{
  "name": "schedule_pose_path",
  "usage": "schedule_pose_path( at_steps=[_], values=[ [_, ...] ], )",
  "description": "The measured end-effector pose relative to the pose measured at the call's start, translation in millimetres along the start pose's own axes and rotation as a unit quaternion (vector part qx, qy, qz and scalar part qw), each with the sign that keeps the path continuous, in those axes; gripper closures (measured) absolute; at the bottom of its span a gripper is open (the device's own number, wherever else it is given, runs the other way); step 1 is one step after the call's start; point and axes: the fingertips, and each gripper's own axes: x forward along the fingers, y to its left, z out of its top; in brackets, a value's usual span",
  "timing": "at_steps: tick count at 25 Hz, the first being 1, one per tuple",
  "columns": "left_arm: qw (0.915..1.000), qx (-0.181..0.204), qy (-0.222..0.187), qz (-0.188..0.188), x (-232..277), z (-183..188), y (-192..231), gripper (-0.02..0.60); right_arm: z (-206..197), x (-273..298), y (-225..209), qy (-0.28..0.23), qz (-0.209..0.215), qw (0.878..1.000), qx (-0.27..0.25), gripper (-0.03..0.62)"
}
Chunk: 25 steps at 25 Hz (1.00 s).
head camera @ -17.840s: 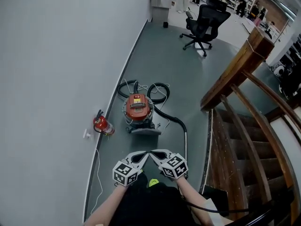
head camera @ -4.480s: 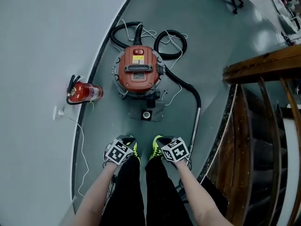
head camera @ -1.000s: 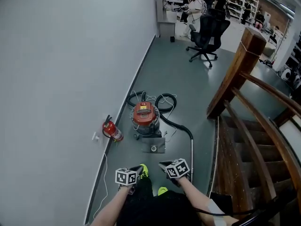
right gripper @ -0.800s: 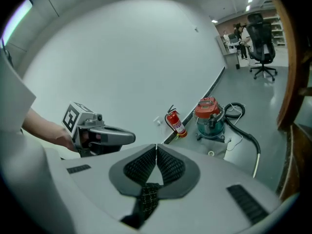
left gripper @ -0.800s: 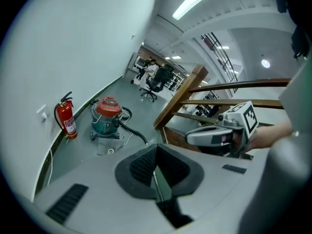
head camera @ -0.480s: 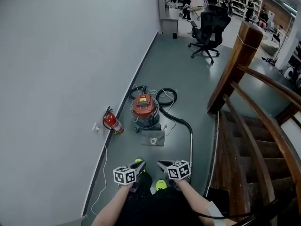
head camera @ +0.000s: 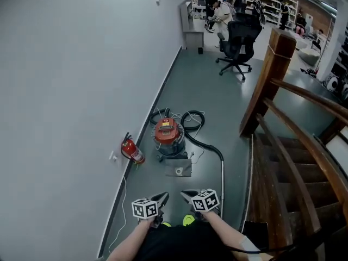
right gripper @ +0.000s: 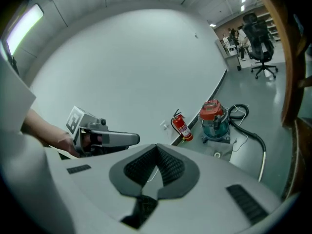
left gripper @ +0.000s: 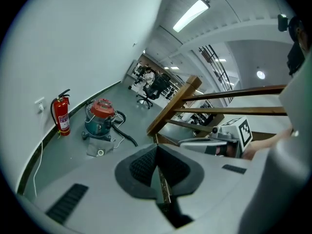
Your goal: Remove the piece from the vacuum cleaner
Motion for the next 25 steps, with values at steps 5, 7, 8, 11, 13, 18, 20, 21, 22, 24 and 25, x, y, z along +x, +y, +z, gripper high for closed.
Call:
schedule_pose_path(
  at_steps=[5,7,8,11,13,18,20,21,22,24,25],
  values=[
    [0.9981,0.058,0.001,0.02,-9.5,-7.0,-2.3,0.572,5.3,2.2,11.2,-0.009,-0.01,1.0,-0.023,0.579],
    [0.9972,0.07,-0.004,0.026,-11.1,-4.4,-0.2,0.572,6.3,3.7,15.5,-0.01,-0.011,0.999,-0.028,0.579],
    [0.997,0.072,-0.006,0.028,-11.2,-3.1,0.8,0.572,6.0,4.5,16.5,-0.008,-0.01,0.999,-0.029,0.579],
    [0.9972,0.064,-0.01,0.037,-14.7,-6.0,5.9,0.572,1.1,6.9,19.0,0.0,-0.008,0.999,-0.034,0.579],
    [0.9971,0.06,-0.013,0.044,-18.3,-7.2,11.1,0.572,0.7,6.9,19.7,-0.002,-0.009,0.999,-0.035,0.579],
    [0.9967,0.056,-0.019,0.055,-24.9,-4.6,18.1,0.572,1.7,4.5,21.3,-0.01,-0.014,0.999,-0.031,0.579],
    [0.9966,0.059,-0.017,0.055,-25.1,-4.6,17.9,0.572,1.9,4.6,21.1,-0.011,-0.015,0.999,-0.03,0.579],
    [0.9964,0.062,-0.016,0.055,-25.0,-4.3,17.5,0.572,2.7,4.4,20.8,-0.011,-0.016,0.999,-0.03,0.579],
    [0.9962,0.065,-0.015,0.056,-25.0,-4.0,17.2,0.572,3.4,4.1,20.7,-0.011,-0.016,0.999,-0.029,0.579],
    [0.9956,0.072,-0.012,0.058,-25.7,-3.7,17.6,0.572,3.9,3.7,21.0,-0.013,-0.015,0.999,-0.028,0.579],
    [0.9953,0.075,-0.01,0.06,-26.2,-3.7,18.0,0.572,3.9,3.5,21.3,-0.014,-0.015,0.999,-0.027,0.579]
  ],
)
